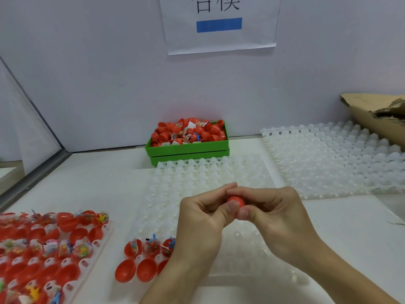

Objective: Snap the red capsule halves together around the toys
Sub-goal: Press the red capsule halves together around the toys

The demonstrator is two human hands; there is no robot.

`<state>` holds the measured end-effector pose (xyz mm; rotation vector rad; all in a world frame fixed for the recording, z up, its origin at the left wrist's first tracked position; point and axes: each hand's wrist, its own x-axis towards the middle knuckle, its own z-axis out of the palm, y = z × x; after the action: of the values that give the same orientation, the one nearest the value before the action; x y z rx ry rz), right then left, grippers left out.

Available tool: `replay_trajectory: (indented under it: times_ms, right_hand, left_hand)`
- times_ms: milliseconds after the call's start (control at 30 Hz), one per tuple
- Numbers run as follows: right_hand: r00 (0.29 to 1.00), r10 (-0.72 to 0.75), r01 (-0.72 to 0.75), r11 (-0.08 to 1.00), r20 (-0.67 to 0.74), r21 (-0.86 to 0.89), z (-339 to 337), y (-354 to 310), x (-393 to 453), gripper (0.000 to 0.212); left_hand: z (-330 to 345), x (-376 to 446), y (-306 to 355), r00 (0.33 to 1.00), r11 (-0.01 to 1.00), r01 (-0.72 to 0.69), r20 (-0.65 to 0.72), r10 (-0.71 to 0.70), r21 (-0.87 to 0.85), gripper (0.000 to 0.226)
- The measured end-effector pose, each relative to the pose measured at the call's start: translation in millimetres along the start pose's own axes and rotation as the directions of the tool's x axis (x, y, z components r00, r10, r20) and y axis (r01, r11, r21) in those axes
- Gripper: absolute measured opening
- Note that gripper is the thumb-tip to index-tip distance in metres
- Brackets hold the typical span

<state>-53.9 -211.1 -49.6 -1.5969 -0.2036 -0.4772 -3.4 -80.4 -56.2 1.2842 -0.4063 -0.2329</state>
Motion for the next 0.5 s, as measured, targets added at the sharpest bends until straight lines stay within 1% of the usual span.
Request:
replay_trajectory:
  times_ms: [67,133,167,200,267,367,433,500]
  right_hand:
    - [1.000,0.004,-0.004,1.000,-0.002,0.000,-0.7,0.0,0.6,0.061]
    - [1.000,-0.001,0.001,1.000,-0.013,0.004,-2.4,-1.7,2.4,0.047]
    - [1.000,0.003,-0.002,1.000,-0.017,0.025,-3.5,-2.5,2.9,0.039]
    - [1.000,0.014,-0.013,0.999,-0.008,0.050,-5.5,-2.1,2.9,0.036]
    - [0.999,0.031,-0.033,0.997,0.036,0.067,-8.3,-3.3,2.8,0.040]
    - [0.999,0.006,-0.004,0.999,0.044,-0.033,-10.7,-3.2,3.3,0.046]
    - [1.000,0.006,-0.005,0.997,0.014,-0.073,-10.5,-2.7,3.9,0.050]
    - [1.000,0.014,-0.015,0.997,-0.014,-0.071,-9.2,-1.9,4.0,0.047]
  left_hand:
    - [0.5,-0.1,1.9,1.000,1.000,0.006,0.004,-0.005,-0.012,0.030]
    - [2.3,0.1,4.7,1.000,0.998,0.022,0.021,-0.021,-0.057,0.033]
    - [3.5,0.4,6.3,0.999,0.994,0.036,0.029,-0.033,-0.100,0.033]
    - [4.7,0.6,8.2,0.998,0.986,0.053,0.035,-0.048,-0.155,0.032]
    - [6.1,0.6,11.4,0.995,0.960,0.095,0.046,-0.085,-0.262,0.030]
    - [5.9,1.1,13.0,0.989,0.928,0.150,0.057,-0.138,-0.340,0.033]
    - [6.3,2.0,12.4,0.986,0.928,0.166,0.048,-0.159,-0.333,0.036]
    - [6.6,2.5,11.1,0.988,0.953,0.150,0.009,-0.153,-0.264,0.039]
